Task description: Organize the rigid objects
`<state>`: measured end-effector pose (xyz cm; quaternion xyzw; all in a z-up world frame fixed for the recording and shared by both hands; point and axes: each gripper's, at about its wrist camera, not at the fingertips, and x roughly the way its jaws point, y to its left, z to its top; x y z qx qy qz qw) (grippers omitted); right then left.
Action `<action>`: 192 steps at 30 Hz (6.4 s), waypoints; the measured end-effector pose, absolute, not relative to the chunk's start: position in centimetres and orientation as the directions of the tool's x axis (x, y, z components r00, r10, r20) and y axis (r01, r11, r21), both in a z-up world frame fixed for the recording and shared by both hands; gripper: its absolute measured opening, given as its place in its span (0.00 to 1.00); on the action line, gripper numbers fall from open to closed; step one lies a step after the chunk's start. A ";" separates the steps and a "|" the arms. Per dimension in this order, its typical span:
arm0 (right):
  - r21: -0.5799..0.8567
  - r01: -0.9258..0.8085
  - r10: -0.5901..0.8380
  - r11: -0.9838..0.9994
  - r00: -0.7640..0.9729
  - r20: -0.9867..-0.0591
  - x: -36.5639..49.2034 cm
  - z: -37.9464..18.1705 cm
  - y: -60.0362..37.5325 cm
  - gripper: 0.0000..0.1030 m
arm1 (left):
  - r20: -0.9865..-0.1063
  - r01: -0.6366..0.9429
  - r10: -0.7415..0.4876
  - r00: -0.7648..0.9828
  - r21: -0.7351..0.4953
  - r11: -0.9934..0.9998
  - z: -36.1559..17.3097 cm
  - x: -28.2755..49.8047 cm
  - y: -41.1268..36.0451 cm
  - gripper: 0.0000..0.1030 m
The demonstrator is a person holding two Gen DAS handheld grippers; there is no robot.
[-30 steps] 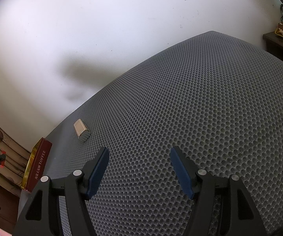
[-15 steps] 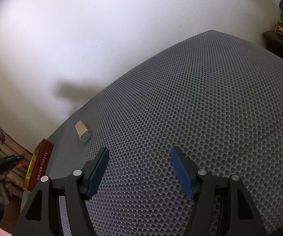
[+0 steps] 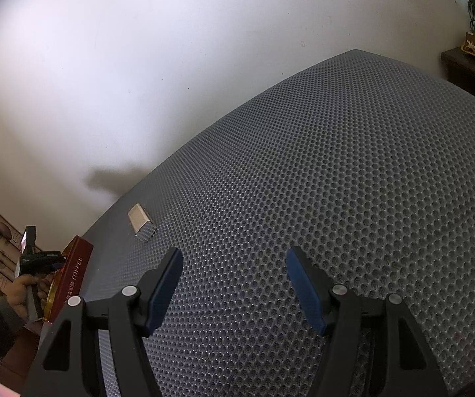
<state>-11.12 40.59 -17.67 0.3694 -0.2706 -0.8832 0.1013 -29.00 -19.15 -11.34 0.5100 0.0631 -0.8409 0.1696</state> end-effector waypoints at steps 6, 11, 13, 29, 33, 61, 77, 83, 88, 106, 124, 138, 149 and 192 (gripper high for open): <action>0.548 -0.022 -0.375 -0.837 -0.706 -0.601 -11.1 -17.6 40.6 0.65 | -0.840 0.368 -0.204 -0.503 0.005 -0.930 -9.0 -27.5 -18.7 0.66; 0.416 -0.022 -0.296 -0.909 -0.667 -0.683 -12.1 -16.3 37.6 0.68 | -0.722 0.282 -0.161 -0.673 -0.049 -0.958 -2.8 -21.0 -16.3 0.92; 0.419 0.049 -0.350 -0.907 -0.640 -0.684 -13.1 -15.6 35.3 0.68 | -0.667 0.220 -0.126 -0.734 -0.057 -0.974 -1.2 -17.4 -14.8 0.99; 0.064 0.307 -0.227 -0.949 -0.531 -0.816 -26.3 -16.4 19.1 0.68 | -0.720 0.063 0.012 -0.694 -0.077 -0.995 -8.4 -4.7 -8.1 0.99; 0.000 0.310 -0.191 -0.951 -0.583 -0.790 -25.6 -17.0 18.5 0.66 | -0.700 0.050 0.056 -0.712 -0.130 -0.990 -8.8 -4.0 -8.3 0.99; -0.190 0.281 -0.119 -0.941 -0.798 -0.590 -15.3 2.3 10.3 0.28 | -0.647 0.125 -0.014 -0.762 -0.126 -0.984 -4.7 1.8 -9.9 0.99; -0.257 0.364 -0.162 -0.895 -0.802 -0.574 -10.7 6.1 3.5 0.28 | -0.663 0.153 -0.055 -0.747 -0.091 -0.984 -6.8 2.7 -11.7 0.99; -0.262 0.391 -0.178 -0.882 -0.792 -0.584 -10.4 5.7 0.6 0.28 | -0.671 0.174 -0.058 -0.740 -0.107 -0.979 -7.3 2.7 -13.0 0.99; -0.248 0.428 -0.204 -0.869 -0.767 -0.609 -10.2 5.0 -1.7 0.28 | -0.678 0.205 -0.067 -0.732 -0.124 -0.971 -7.7 2.8 -14.3 0.99; -0.093 0.542 -0.308 -0.835 -0.602 -0.737 -12.9 -3.1 -9.2 0.28 | -0.719 0.272 -0.091 -0.689 -0.139 -0.952 -10.0 1.6 -16.3 0.99; -0.015 0.573 -0.332 -0.819 -0.495 -0.803 -12.7 -10.9 -12.1 0.28 | -0.737 0.326 -0.145 -0.660 -0.107 -0.939 -10.6 1.4 -17.5 0.99; 0.016 0.480 -0.283 -0.877 -0.489 -0.825 -21.1 -12.5 -12.0 0.28 | -0.761 0.314 -0.131 -0.635 -0.099 -0.944 -11.7 1.0 -17.7 0.99; -0.003 0.487 -0.278 -0.873 -0.502 -0.819 -22.2 -13.4 -12.1 0.29 | -0.774 0.308 -0.140 -0.617 -0.074 -0.948 -12.3 0.9 -16.9 0.99; 0.032 0.362 -0.301 -0.931 -0.719 -0.627 -1.3 -1.8 3.6 0.53 | -0.609 0.337 -0.348 -0.713 0.137 -0.931 -1.6 5.2 -9.7 0.99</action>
